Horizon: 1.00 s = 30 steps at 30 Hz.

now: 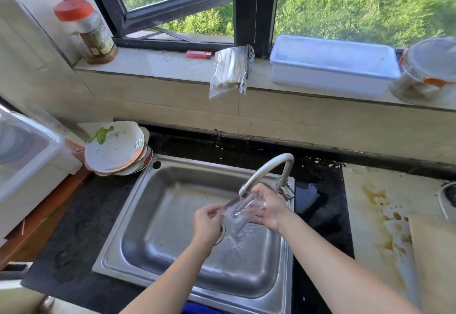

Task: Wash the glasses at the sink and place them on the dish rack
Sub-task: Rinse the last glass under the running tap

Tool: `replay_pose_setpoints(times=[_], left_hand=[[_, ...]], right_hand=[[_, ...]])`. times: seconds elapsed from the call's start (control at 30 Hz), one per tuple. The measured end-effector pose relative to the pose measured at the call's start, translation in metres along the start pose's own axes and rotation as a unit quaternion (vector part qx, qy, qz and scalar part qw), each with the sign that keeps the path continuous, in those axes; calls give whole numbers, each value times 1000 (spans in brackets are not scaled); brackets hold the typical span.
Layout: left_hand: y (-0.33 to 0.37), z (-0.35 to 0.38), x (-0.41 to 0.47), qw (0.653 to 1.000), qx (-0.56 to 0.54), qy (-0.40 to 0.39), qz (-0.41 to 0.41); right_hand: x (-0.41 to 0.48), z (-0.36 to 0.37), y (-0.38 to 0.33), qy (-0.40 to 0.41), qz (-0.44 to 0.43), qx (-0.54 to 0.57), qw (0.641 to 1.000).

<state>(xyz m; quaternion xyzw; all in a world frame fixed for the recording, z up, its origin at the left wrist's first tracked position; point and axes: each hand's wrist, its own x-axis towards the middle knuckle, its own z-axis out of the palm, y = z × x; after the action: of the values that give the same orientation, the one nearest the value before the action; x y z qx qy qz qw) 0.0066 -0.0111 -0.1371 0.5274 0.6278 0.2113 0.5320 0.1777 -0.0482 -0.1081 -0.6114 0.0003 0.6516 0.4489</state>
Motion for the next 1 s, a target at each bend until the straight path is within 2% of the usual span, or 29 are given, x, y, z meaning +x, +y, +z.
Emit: replay_pose_setpoints(times=[0.03, 0.1, 0.17, 0.2, 0.23, 0.37, 0.47, 0.6, 0.7, 0.73, 0.8, 0.87, 1.0], left_hand=[[0, 3, -1, 992, -78, 6, -101], [7, 6, -3, 936, -241, 1, -255], [15, 6, -4, 864, -371, -24, -340], [19, 7, -3, 845, -396, -33, -358], [21, 10, -2, 843, -391, -46, -367], [20, 34, 11, 858, -327, -75, -389], [3, 54, 28, 879, -286, -111, -364], [16, 64, 32, 862, -347, -150, -337], [31, 65, 25, 878, -358, -107, -301], [34, 65, 23, 892, -341, -75, -286], [38, 61, 21, 919, -286, -33, -268], [43, 56, 16, 938, -237, -28, -253], [33, 41, 16, 967, -136, 27, -214]], right_hand=[[1, 2, 1, 10, -25, -27, 999], [0, 7, 3, 27, -71, -55, 996], [-4, 8, 6, 31, -128, -90, 987], [-5, 8, 8, 33, -155, -123, 980], [-10, 9, 9, 29, -179, -157, 971], [-23, 8, 16, -1, -242, -292, 925], [-31, -1, 12, -18, -262, -329, 907], [-43, -14, 6, 9, -254, -400, 880], [-47, -20, 9, 87, -264, -482, 831], [-46, -23, 10, 104, -262, -487, 827], [-43, -26, 13, 119, -259, -459, 841], [-39, -26, 16, 119, -261, -425, 858], [-36, -8, 21, 90, -279, -455, 841]])
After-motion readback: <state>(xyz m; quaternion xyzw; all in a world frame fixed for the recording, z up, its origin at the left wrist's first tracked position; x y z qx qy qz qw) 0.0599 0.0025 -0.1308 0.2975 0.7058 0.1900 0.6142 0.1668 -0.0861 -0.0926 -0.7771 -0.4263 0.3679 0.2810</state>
